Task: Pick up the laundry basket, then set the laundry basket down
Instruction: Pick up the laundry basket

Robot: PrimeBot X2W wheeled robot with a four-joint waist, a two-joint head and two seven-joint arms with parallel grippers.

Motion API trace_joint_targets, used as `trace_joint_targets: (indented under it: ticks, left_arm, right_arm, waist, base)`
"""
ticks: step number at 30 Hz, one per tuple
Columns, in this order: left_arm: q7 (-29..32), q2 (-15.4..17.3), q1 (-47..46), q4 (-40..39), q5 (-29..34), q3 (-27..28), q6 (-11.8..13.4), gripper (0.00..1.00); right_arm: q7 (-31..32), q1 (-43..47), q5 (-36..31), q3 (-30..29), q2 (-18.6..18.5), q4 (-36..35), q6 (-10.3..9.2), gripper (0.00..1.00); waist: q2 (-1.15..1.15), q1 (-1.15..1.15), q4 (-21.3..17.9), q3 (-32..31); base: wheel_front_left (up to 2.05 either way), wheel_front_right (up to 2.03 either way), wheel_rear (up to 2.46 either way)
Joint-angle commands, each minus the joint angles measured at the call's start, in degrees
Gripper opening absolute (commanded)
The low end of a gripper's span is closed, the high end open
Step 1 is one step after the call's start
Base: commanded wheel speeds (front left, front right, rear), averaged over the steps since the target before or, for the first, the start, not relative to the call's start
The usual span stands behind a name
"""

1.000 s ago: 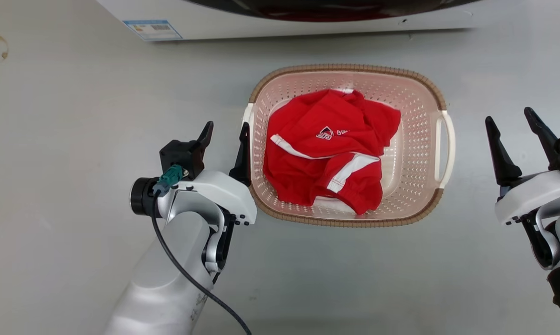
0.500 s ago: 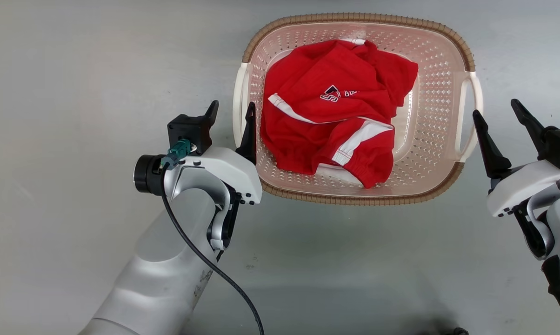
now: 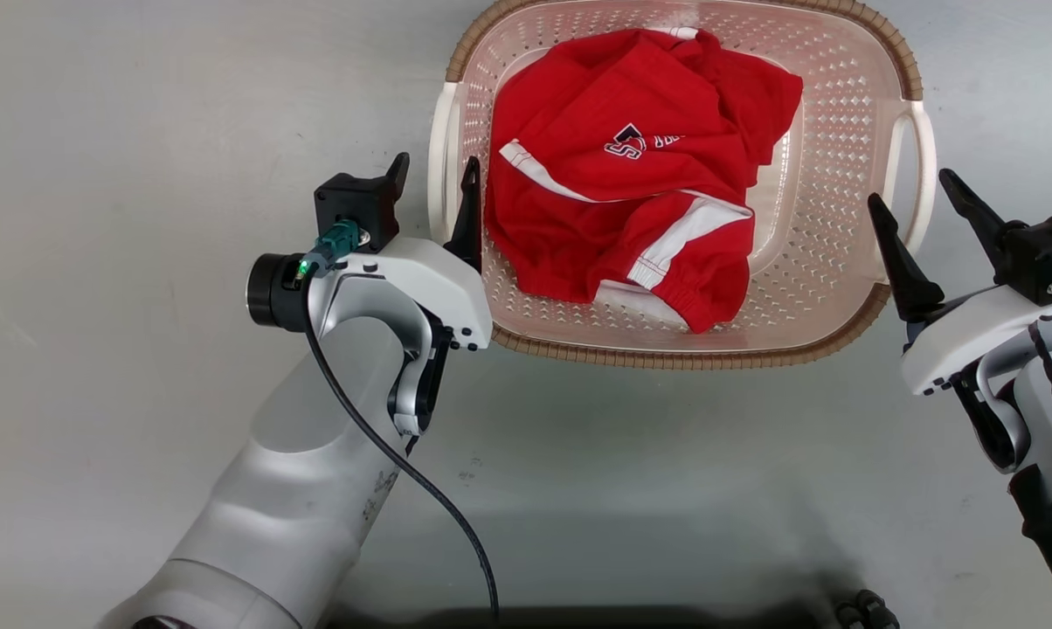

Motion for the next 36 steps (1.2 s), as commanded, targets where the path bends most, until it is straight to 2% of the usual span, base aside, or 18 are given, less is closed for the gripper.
trace_joint_targets:
  ticks: [1, 18, 36]
  left_arm:
    - [-0.6, 1.1, -0.3, -0.2, -0.7, 0.4, 0.1, 1.00]
    - [-0.6, 1.1, -4.0, 3.2, -2.8, -3.5, 0.5, 1.00]
    - [-0.6, 1.1, -5.3, 5.0, -3.3, -4.6, 0.7, 1.00]
  right_arm:
    - [-0.8, 0.9, 0.6, 1.2, -0.8, -0.2, 0.24, 1.00]
    - [-0.8, -1.2, 2.1, 3.6, -0.1, 0.9, 0.24, 1.00]
    - [-0.8, -1.9, 3.4, 5.0, 0.1, 2.0, 0.24, 1.00]
  waist:
    - [0.00, 0.00, -0.1, 0.6]
    - [0.00, 0.00, -1.0, 2.5]
    - [0.00, 0.00, -1.3, 3.2]
  base:
    - [0.00, 0.00, 0.00]
    - [0.00, 0.00, 0.00]
    - [0.00, 0.00, 0.00]
